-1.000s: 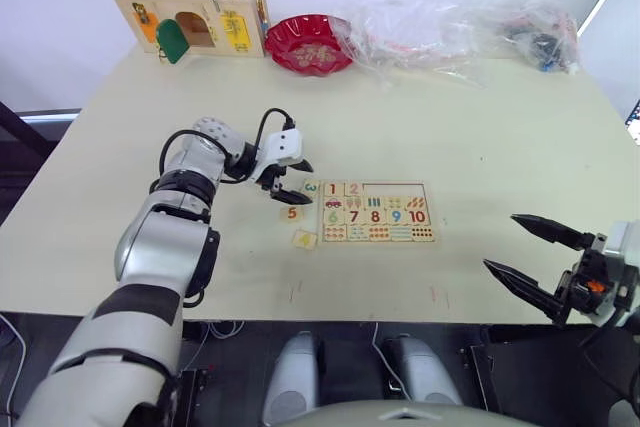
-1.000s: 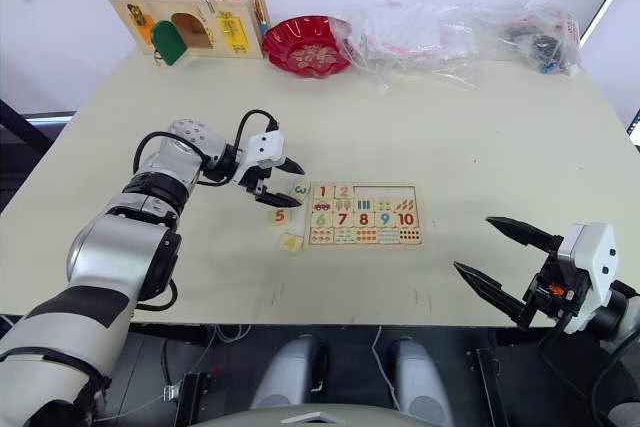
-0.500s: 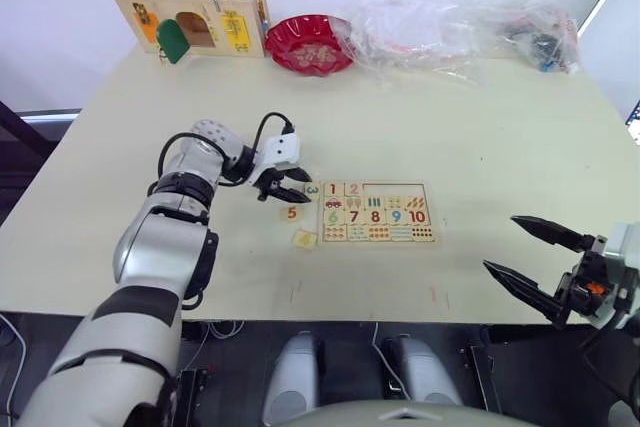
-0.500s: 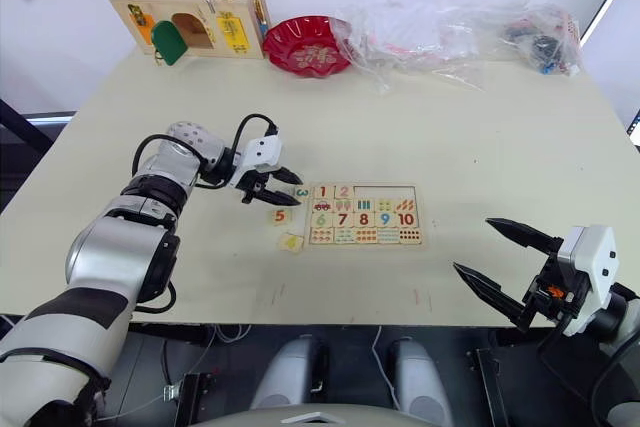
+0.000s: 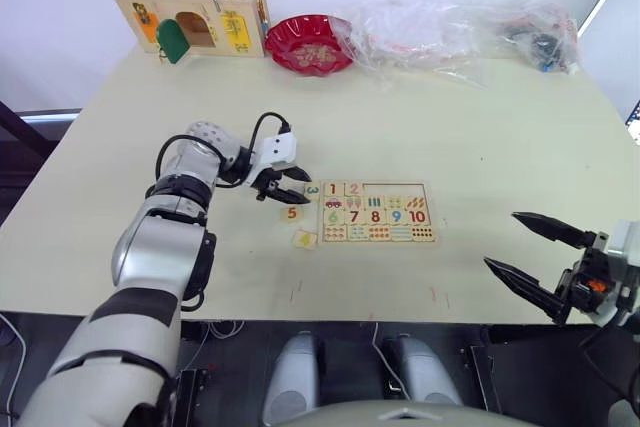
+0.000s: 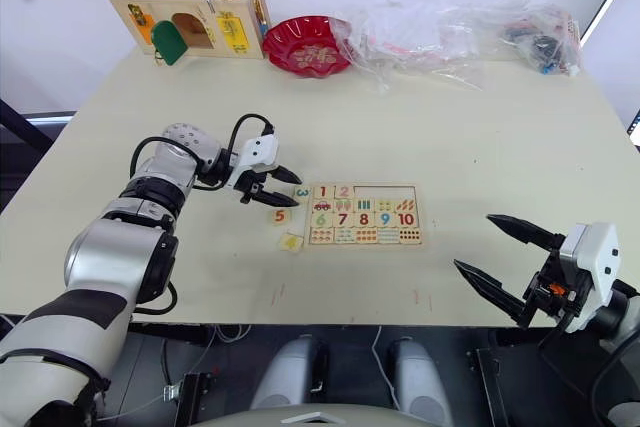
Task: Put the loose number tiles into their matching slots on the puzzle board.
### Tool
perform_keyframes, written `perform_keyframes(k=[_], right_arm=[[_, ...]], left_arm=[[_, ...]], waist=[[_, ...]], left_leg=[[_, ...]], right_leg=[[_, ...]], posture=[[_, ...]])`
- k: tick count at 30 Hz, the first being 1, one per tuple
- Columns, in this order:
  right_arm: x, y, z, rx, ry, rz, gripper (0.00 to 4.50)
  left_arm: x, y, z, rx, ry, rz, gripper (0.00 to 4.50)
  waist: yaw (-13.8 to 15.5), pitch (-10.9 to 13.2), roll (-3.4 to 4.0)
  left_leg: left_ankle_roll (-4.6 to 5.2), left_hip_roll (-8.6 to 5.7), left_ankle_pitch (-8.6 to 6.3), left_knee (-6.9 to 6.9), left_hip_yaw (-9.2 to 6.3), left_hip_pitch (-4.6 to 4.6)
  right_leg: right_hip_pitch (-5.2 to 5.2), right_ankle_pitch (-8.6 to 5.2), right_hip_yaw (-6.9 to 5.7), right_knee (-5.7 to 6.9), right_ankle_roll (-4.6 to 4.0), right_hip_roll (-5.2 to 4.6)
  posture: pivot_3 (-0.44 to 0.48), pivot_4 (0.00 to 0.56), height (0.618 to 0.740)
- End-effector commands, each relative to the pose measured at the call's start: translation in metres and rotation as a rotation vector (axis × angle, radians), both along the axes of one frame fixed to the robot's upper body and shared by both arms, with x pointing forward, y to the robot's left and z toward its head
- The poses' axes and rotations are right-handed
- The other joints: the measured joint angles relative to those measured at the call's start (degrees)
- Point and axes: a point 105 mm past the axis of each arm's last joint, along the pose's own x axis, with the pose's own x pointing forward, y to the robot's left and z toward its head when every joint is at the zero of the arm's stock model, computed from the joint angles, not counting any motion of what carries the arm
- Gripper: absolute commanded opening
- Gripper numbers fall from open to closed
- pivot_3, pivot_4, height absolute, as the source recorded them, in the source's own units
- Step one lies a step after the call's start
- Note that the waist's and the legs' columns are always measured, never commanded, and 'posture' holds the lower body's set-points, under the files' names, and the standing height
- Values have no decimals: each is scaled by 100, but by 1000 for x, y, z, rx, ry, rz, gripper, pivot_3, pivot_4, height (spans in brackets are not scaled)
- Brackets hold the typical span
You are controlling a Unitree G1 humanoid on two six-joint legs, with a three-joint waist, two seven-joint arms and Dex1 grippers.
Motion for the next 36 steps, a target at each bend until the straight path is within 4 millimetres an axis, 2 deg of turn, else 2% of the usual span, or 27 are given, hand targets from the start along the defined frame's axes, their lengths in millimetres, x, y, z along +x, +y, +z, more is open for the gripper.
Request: perform_keyframes(k=[1, 18, 19, 20, 21, 23, 29, 32, 36], right_arm=[[1, -2, 9, -17, -49, -2, 4500], [0, 0, 8, -15, -46, -1, 4500], [0, 0, 8, -15, -45, -1, 4500], [-1, 0, 8, -15, -45, -1, 4500], [-1, 1, 7, -15, -44, -2, 4500], [-1, 0, 7, -12, -43, -6, 4500], [-3, 2, 6, -7, -43, -7, 4500], [-4, 5, 6, -2, -42, 10, 4500], [-3, 8, 3, -12, -46, 29, 4500]], left_arm=[[1, -2, 5, -21, -31, -7, 2552], [4, -6, 1, -32, -29, 20, 2552], [4, -6, 1, -34, -29, 21, 2020], [4, -6, 1, -35, -30, 21, 1706], [4, -5, 2, -38, -35, 24, 1513], [4, -3, 5, -69, -26, 36, 1513], [6, 14, 26, -154, -33, 101, 1513], [6, 36, 41, -210, -48, 188, 1513], [-3, 51, 50, -257, -64, 259, 1513]], waist=[[0, 0, 0], [5, -1, 0], [6, -1, 0], [6, -1, 0], [5, -1, 0], [5, -1, 0], [-10, -1, 0], [-31, -1, 0], [-44, -3, 3]], left_leg=[[0, 0, 0, 0, 0, 0], [0, 0, 0, 3, -4, 1], [0, -1, 0, 3, -4, 1], [0, -1, 0, 3, -5, 1], [0, -1, 0, 3, -5, 1], [0, -1, 0, 3, -5, 1], [0, 0, 0, 3, -9, 1], [0, 2, 0, 3, -10, 1], [0, 6, 0, 2, -11, 3]], right_leg=[[0, 0, 0, 0, 0, 0], [5, 0, -4, 1, 0, 0], [5, 0, -4, 1, 0, 0], [6, 0, -4, 1, 0, 0], [6, 0, -5, 1, 0, 0], [6, 0, -5, 1, 0, 0], [6, 0, -8, 1, 0, 1], [6, 0, -9, 2, 0, 2], [6, 0, -10, 4, -1, 3]], posture=[[0, 150, 740], [0, 150, 740], [0, 150, 740], [0, 150, 740], [0, 150, 740], [0, 150, 740], [0, 150, 740], [0, 150, 740], [0, 150, 740]])
